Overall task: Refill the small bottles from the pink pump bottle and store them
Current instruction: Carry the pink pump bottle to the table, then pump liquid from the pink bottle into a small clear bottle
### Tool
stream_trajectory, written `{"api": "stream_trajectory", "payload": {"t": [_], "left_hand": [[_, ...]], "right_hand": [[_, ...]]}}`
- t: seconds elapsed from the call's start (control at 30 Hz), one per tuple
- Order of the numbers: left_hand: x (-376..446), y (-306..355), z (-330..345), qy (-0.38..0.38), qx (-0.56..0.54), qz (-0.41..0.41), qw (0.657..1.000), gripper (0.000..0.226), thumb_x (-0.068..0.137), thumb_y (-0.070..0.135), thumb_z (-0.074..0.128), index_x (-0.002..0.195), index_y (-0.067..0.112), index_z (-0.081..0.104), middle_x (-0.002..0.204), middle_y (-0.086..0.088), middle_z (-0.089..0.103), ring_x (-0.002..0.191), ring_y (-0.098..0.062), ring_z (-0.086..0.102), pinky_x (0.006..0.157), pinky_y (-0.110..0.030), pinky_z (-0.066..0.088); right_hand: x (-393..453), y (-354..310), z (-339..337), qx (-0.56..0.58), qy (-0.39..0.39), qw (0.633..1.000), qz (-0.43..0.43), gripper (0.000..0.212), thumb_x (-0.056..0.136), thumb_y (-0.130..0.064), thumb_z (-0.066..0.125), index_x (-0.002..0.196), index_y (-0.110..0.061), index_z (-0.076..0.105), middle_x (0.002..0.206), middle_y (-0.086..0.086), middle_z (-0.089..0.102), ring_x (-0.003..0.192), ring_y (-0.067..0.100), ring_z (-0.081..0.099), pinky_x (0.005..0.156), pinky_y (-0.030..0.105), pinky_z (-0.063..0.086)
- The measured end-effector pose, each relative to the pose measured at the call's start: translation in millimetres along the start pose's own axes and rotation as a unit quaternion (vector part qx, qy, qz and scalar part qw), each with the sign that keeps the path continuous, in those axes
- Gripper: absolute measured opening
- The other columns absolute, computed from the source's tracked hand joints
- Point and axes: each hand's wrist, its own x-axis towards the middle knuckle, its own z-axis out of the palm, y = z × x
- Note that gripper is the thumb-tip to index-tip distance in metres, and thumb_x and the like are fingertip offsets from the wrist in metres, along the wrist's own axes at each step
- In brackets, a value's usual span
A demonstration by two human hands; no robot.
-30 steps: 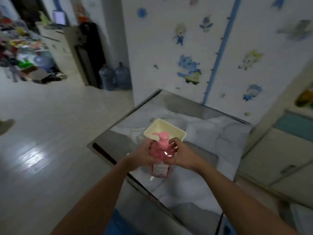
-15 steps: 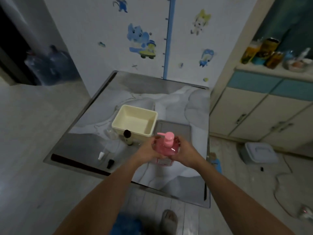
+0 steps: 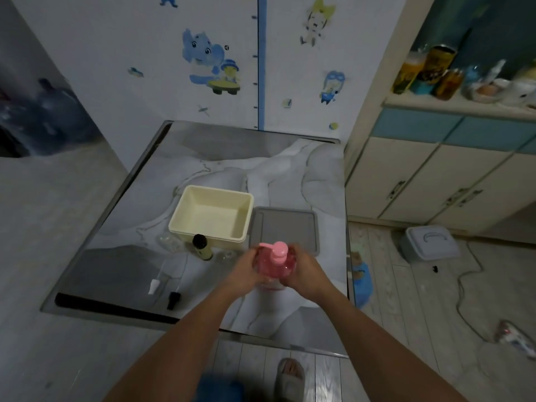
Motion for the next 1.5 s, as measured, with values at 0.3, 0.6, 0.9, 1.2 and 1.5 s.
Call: {"api": "stream_trajectory", "payload": {"t": [0.3, 0.6, 0.9, 1.2, 1.5], "left_hand": [[5.3, -10.8, -9.2, -0.026, 0.067, -0.012, 0.997, 0.071, 0.063, -0.01, 0.073, 0.123, 0.018, 0.046, 0.119, -0.009, 0.062, 0.111, -0.025, 0.061, 0.086, -0.039, 0.054], [4.7, 8.6, -19.5, -0.068, 0.093, -0.018, 0.993, 0.066, 0.065, -0.02, 0.068, 0.117, 0.014, 0.045, 0.1, 0.002, 0.058, 0.084, -0.009, 0.059, 0.066, -0.016, 0.049], [-3.6, 66.8, -62.8, 0.036, 0.142, 0.002, 0.989, 0.083, 0.076, -0.017, 0.063, 0.144, 0.018, 0.033, 0.144, -0.008, 0.042, 0.131, -0.027, 0.042, 0.096, -0.038, 0.048], [-0.2, 153.8, -78.0, 0.168, 0.4, 0.109, 0.894, 0.051, 0.095, 0.044, 0.049, 0.143, 0.029, 0.038, 0.148, 0.006, 0.042, 0.135, -0.016, 0.039, 0.11, -0.03, 0.028], [-4.5, 187.9, -79.4, 0.213, 0.498, 0.084, 0.837, 0.056, 0.096, 0.057, 0.029, 0.145, 0.03, 0.033, 0.153, -0.002, 0.034, 0.141, -0.021, 0.026, 0.116, -0.043, 0.019]], "right_hand": [[0.8, 6.4, 4.9, 0.012, -0.015, 1.0, 0.009, 0.064, 0.063, -0.026, 0.072, 0.121, -0.021, 0.047, 0.114, 0.001, 0.062, 0.1, 0.02, 0.06, 0.088, 0.04, 0.052], [5.6, 7.7, -6.1, -0.027, -0.071, 0.997, 0.002, 0.072, 0.071, -0.014, 0.074, 0.135, -0.02, 0.039, 0.133, 0.003, 0.053, 0.121, 0.022, 0.051, 0.098, 0.03, 0.042], [31.6, 0.3, -64.9, -0.123, -0.092, 0.988, 0.03, 0.07, 0.087, -0.009, 0.054, 0.148, -0.011, 0.021, 0.154, 0.009, 0.026, 0.139, 0.024, 0.031, 0.112, 0.027, 0.028], [61.1, -57.0, -120.5, -0.131, 0.039, 0.988, -0.069, 0.056, 0.094, -0.039, 0.045, 0.143, -0.014, 0.035, 0.149, 0.007, 0.035, 0.136, 0.022, 0.035, 0.112, 0.031, 0.027], [77.1, -97.0, -146.2, -0.159, 0.088, 0.972, -0.15, 0.057, 0.094, -0.051, 0.036, 0.141, -0.019, 0.037, 0.148, 0.003, 0.037, 0.135, 0.021, 0.034, 0.112, 0.037, 0.029]]}}
